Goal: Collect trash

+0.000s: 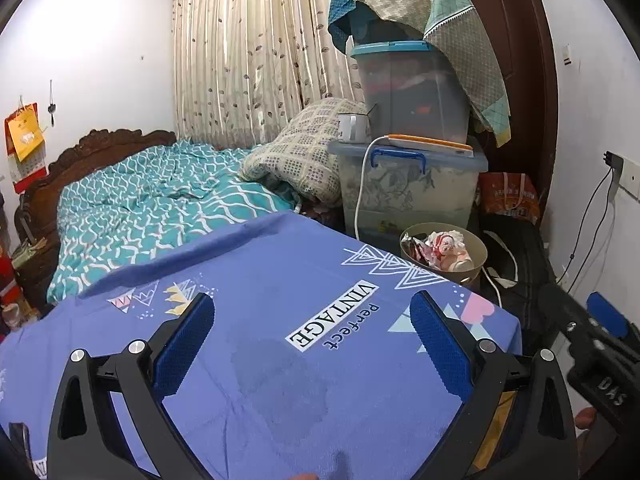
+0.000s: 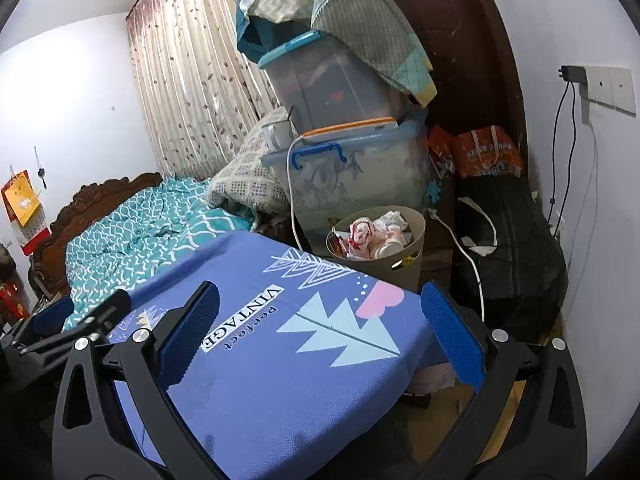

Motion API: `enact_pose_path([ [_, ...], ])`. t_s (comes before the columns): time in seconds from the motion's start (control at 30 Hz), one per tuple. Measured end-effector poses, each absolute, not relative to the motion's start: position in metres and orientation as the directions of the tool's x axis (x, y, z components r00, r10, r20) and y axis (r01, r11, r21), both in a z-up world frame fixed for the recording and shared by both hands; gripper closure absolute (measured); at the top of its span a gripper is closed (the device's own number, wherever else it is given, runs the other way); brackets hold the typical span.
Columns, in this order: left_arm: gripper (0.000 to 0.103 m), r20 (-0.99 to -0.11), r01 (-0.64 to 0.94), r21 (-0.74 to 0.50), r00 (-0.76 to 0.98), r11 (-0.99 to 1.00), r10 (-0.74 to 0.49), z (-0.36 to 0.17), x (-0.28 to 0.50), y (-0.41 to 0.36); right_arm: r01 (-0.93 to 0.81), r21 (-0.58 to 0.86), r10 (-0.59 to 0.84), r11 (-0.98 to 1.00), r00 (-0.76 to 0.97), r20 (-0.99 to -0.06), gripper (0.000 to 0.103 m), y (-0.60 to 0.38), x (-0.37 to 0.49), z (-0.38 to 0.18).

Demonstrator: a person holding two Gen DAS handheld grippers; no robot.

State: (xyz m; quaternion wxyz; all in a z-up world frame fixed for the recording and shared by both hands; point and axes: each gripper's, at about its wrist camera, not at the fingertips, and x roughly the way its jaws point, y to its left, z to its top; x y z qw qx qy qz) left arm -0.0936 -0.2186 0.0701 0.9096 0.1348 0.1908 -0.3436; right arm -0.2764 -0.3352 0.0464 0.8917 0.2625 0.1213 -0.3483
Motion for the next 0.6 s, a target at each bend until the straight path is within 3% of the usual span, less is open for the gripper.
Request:
enact_pose_path([
  [0.3, 0.009, -0.441, 0.682, 0.118, 0.687, 0.721, -0.578, 0.0718, -0.0982, -0.2212, 0.673, 0.379, -0.571, 0.635, 0.739, -0.357, 0.003, -0.3286, -0.2840, 0.0566],
  [0.6, 0.009, -0.440, 0.682, 0.129, 0.690, 0.720, -0.575, 0.0733, -0.1031, -0.2217, 0.671, 0.395, -0.559, 0.628, 0.742, -0.370, 0.003, -0.3336, -0.2824, 0.0473],
])
